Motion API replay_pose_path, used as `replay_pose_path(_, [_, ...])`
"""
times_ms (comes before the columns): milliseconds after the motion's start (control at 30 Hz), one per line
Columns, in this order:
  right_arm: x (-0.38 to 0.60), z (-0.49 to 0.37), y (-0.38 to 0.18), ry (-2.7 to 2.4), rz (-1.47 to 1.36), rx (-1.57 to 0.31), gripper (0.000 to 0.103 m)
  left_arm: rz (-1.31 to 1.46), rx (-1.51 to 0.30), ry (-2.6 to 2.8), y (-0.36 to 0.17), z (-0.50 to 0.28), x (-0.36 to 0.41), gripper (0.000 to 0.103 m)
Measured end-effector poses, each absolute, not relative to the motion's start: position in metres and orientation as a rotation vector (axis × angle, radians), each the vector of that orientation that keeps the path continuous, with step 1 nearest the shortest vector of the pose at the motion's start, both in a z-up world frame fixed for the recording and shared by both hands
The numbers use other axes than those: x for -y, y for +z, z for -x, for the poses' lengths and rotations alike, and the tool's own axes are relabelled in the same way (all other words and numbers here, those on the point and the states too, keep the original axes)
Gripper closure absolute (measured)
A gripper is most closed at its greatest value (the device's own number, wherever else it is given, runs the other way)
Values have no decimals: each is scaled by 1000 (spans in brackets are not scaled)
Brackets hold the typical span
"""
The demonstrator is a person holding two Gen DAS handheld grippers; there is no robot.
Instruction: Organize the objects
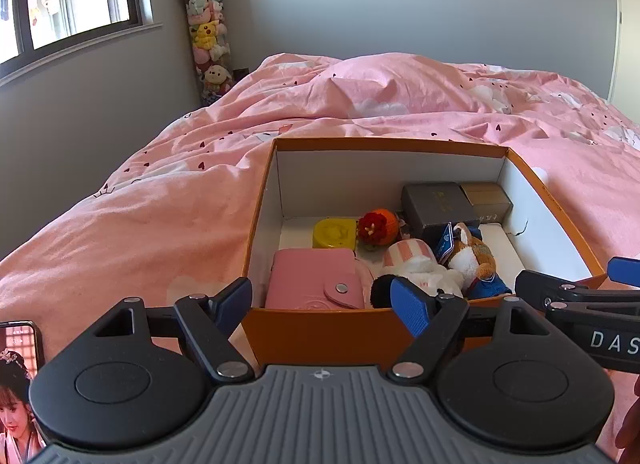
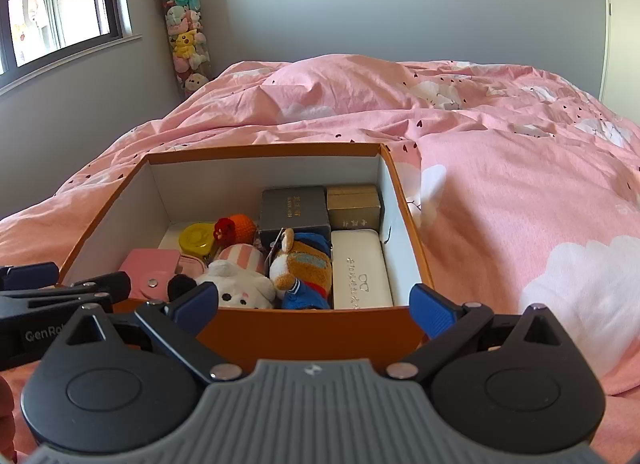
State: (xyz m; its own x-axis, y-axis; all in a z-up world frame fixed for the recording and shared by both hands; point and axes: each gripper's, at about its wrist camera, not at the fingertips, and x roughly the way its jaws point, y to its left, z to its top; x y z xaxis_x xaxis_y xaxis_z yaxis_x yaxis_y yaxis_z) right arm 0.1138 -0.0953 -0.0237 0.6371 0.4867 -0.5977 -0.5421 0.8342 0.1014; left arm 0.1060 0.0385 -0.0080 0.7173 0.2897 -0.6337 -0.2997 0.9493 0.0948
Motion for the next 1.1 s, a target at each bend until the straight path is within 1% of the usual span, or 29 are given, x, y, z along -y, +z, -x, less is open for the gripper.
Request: replay_pose_path(1100, [93, -110, -24, 596, 96, -657, 2, 6, -691, 321, -7, -104, -39, 11])
